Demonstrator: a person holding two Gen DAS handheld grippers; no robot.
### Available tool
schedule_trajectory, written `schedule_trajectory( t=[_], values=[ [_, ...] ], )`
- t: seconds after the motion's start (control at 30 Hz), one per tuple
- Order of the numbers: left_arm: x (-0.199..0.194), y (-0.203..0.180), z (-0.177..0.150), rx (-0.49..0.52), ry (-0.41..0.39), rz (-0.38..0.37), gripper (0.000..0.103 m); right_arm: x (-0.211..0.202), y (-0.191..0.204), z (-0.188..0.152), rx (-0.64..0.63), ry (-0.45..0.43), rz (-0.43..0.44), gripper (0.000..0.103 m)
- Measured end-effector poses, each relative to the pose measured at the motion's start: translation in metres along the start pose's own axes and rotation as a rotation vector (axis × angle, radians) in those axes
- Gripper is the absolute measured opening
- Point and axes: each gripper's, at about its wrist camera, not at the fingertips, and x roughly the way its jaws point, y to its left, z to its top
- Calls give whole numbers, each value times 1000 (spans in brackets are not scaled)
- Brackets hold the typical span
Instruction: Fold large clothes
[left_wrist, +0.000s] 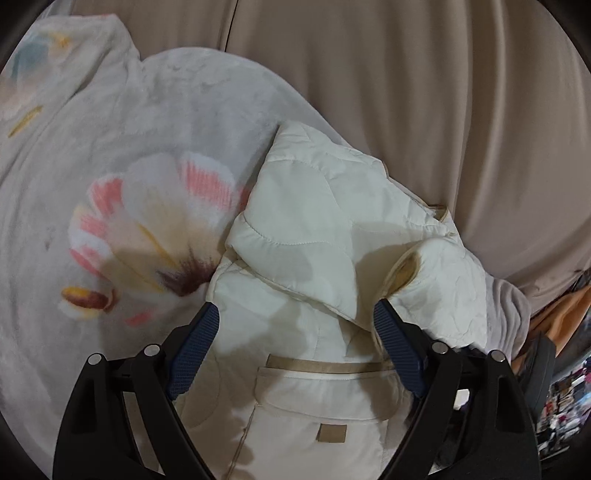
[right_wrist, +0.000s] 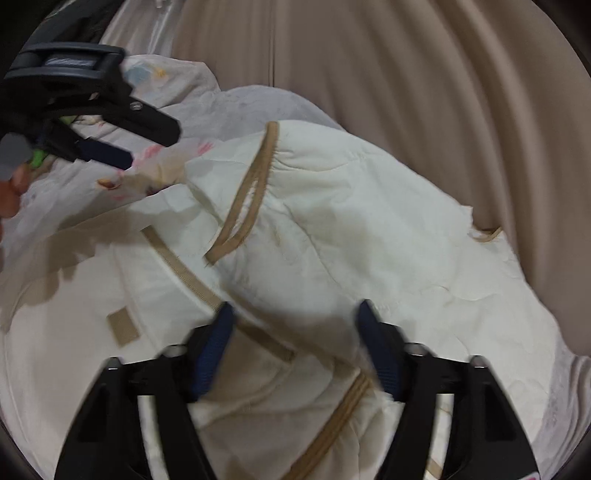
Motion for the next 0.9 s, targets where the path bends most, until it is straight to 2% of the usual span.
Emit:
schedule_trajectory(
  t=[0.03, 0.1, 0.17, 0.2, 0.23, 0.3, 0.33, 0.4, 0.47, 0.5, 0.53, 0.57, 0.67, 0.7, 0.73, 0.77, 0.8, 0.83, 0.9],
  values=[
    [1, 1, 0, -1, 6, -8, 83, -8, -17, 1, 84, -30, 56, 5],
    [3, -3, -2, 8, 18, -37, 83, -42, -64, -3, 307, -145, 174, 5],
    [4, -7, -4, 13, 33, -70, 83, -70, -115, -24, 511, -230, 219, 7],
    [7, -11, -5, 8, 48, -100, 83, -76, -146, -42, 630, -239, 216, 11],
    [11, -13, -5, -1, 63, -120, 83, -74, -170, -60, 719, -216, 194, 19],
    [25, -18, -4, -35, 95, -155, 83, -58, -209, -98, 858, -96, 100, 21],
    [35, -20, -3, -53, 109, -164, 83, -50, -222, -115, 911, -46, 90, 21],
    [54, -17, -1, -93, 119, -149, 83, -50, -236, -140, 1006, -69, 153, 20],
    [68, -10, 0, -143, 116, -128, 83, -61, -241, -145, 1038, -135, 190, 32],
    [74, -6, 0, -170, 123, -125, 83, -65, -244, -144, 1036, -163, 184, 52],
    [77, -3, -1, -189, 122, -129, 83, -70, -244, -141, 1029, -188, 168, 64],
    [77, 0, -1, -202, 114, -131, 83, -70, -244, -137, 1020, -197, 163, 65],
    [75, -1, 3, -188, 60, -98, 78, -56, -245, -118, 990, -179, 140, 66],
    [74, -4, 6, -166, 38, -76, 65, -47, -244, -111, 975, -143, 118, 63],
    [75, -7, 10, -146, 31, -59, 52, -39, -241, -103, 959, -108, 97, 45],
    [74, -11, 14, -128, 25, -40, 47, -35, -237, -92, 924, -86, 97, 26],
    [71, -13, 17, -116, 11, -28, 34, -41, -233, -81, 891, -102, 114, 10],
    [65, -16, 19, -101, -9, -22, 24, -56, -228, -73, 859, -170, 111, 9],
    [50, -23, 20, -51, -68, -19, 20, -94, -218, -63, 792, -332, 144, 8]
  ],
)
